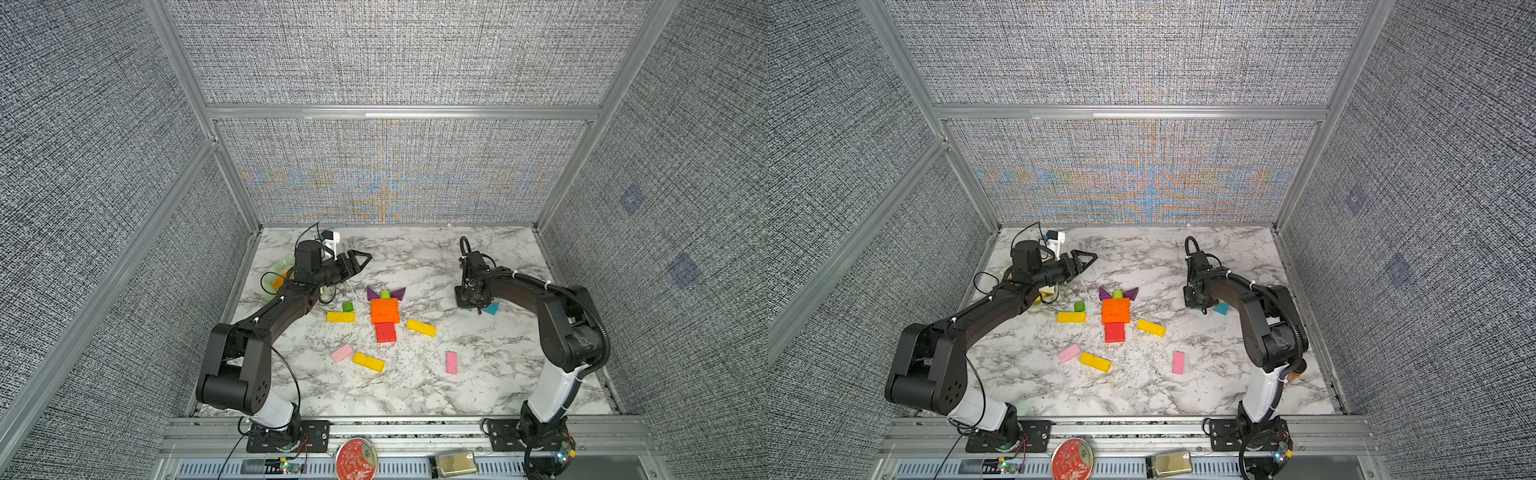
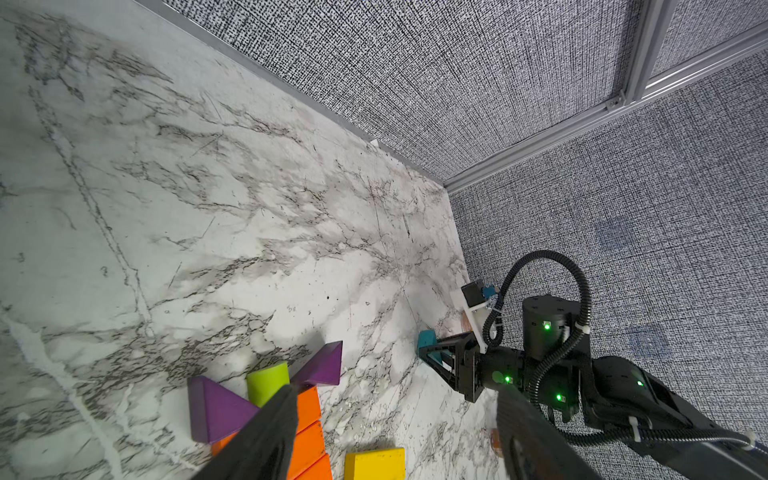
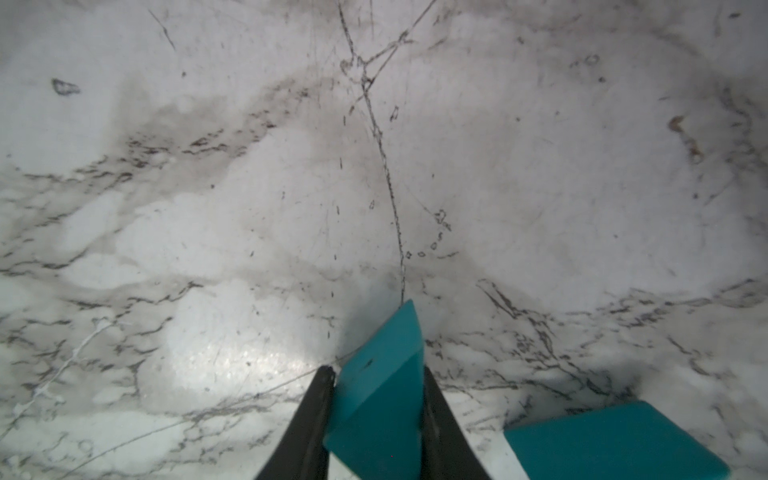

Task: Assemble a carrot with building blocks
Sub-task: Pick up the building block from the center of the board, then place the building block at the center of the board.

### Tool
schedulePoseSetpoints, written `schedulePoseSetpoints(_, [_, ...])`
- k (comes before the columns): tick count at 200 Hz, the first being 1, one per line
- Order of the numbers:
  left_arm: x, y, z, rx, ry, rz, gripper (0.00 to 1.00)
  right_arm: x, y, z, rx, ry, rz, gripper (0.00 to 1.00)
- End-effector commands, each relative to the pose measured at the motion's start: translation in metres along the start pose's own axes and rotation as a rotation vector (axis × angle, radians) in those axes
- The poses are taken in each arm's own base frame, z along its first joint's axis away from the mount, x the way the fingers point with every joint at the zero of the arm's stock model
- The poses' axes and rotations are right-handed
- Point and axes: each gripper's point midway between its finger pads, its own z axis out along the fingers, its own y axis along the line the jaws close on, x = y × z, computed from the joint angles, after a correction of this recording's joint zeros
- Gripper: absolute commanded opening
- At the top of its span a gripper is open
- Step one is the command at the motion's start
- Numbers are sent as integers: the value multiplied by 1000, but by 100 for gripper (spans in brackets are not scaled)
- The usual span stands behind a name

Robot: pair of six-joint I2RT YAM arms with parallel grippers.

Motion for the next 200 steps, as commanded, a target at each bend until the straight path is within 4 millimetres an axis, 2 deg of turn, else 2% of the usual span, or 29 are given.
schedulePoseSetpoints(1, [-5, -6, -1, 15, -10, 23, 77, -9, 22, -9, -34, -27, -78, 23])
schedulePoseSetpoints(30, [-7, -8, -2, 15, -15, 31, 77, -24, 70, -17, -113, -70, -262, 23])
schedulePoseSetpoints(59, [-9, -10, -4, 15, -20, 44, 77, -28, 95, -13, -182, -51, -369, 22])
schedulePoseSetpoints(117, [-12, -13, -8, 4, -37, 68, 77, -26, 120, 5, -214, 3, -529, 23])
schedulePoseSetpoints(159, [-12, -15, -9, 8, -40, 70, 77, -28, 121, 14, -195, 16, -555, 23])
schedulePoseSetpoints(183, [-13, -18, -10, 16, -43, 71, 77, -25, 117, 17, -182, 34, -577, 30])
schedulePoseSetpoints(200, [-13, -18, -10, 18, -42, 71, 77, -25, 117, 18, -184, 40, -578, 41])
